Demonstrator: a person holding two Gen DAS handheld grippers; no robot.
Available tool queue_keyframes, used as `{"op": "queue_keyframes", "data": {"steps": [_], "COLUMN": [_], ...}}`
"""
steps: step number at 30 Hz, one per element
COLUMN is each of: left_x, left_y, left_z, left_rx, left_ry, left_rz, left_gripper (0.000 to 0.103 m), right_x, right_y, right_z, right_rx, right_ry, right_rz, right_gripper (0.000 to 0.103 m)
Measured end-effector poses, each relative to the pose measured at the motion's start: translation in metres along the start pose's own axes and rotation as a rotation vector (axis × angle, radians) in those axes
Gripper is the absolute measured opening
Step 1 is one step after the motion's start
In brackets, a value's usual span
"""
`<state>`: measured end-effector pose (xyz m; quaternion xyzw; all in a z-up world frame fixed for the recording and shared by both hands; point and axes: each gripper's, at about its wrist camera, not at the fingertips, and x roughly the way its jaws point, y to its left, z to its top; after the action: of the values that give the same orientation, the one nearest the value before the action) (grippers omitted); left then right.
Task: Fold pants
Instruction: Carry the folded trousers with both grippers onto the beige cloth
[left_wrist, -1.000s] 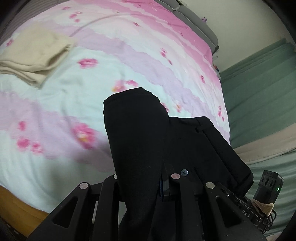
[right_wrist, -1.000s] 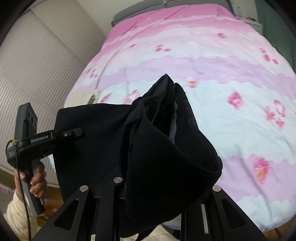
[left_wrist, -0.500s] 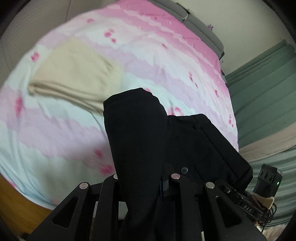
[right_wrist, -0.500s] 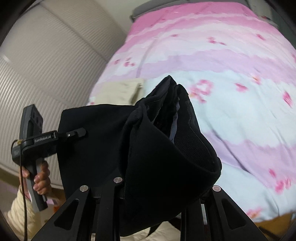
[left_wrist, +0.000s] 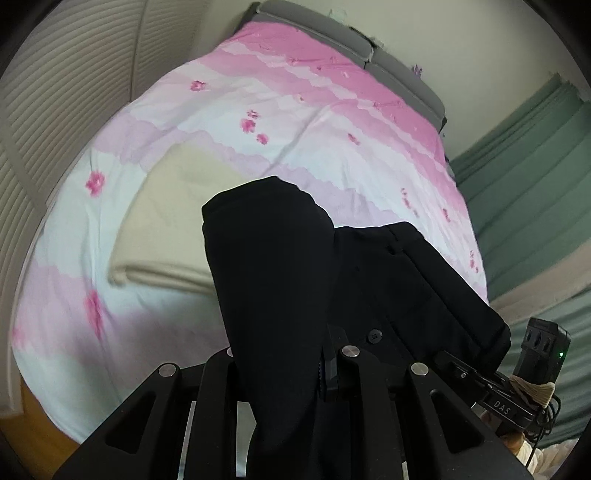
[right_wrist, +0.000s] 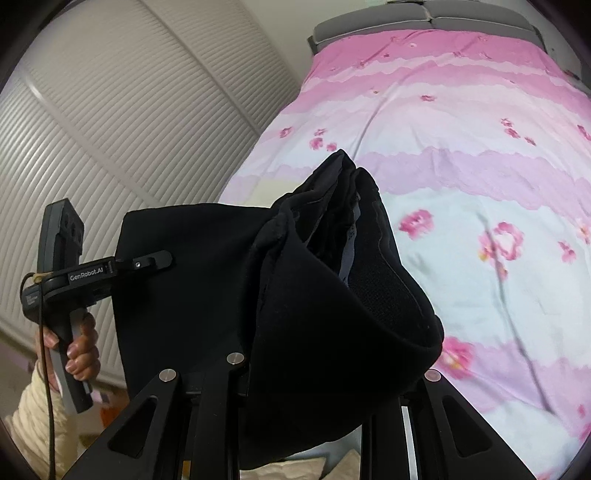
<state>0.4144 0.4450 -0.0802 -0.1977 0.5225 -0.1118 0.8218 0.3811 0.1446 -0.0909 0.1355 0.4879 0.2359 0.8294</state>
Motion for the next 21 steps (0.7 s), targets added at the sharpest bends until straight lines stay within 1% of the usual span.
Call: {"op": "queue_keyframes", "data": {"steps": [1, 6, 7, 9, 12, 16, 18, 21], "left_x": [0.005, 0.03, 0.038, 0.053, 0.077, 0.119, 0.136, 0.161], "left_y": [0.014, 0.05, 0.059, 0.07, 0.083, 0.095, 0.099, 0.102], "left_z": [0.017, 0.077, 0.094, 0.12, 0.16, 0.201, 0.211, 0.219], "left_rx": [0.019, 0.119, 0.146, 0.19, 0.253, 0.304, 0.322, 0.393], "left_ry": [0.021, 0.089, 0.103, 0.12, 0.144, 0.186, 0.197, 0.207], "left_rz": [-0.022, -0.039, -0.047, -0.052, -0.056, -0.046, -0.033, 0.005], "left_gripper": [0.019, 0.019, 0.019, 0.019, 0.019, 0.019, 0.019, 0.019], "right_x": [0.012, 0.064, 0.076, 0.095, 0.125, 0.165, 0.184, 0.211], "right_y": [0.005, 0.032, 0.039, 0.05, 0.06, 0.059, 0.058, 0.053], "right_z": [0.005, 0.022, 0.027, 0.037, 0.056, 0.078, 0.085, 0.092], "right_rx": [0.025, 0.136, 0.156, 0.166, 0.176, 0.201, 0.203, 0.209], "right_ry": [-0.006, -0.034, -0.044, -0.069, -0.084, -0.067, -0.055, -0.025], "right_rz": [-0.02, -0.088, -0.106, -0.139, -0.186, -0.249, -0.281, -0.325], "right_gripper": [0.025, 0.025, 0.025, 0.025, 0.025, 0.025, 0.025, 0.026]}}
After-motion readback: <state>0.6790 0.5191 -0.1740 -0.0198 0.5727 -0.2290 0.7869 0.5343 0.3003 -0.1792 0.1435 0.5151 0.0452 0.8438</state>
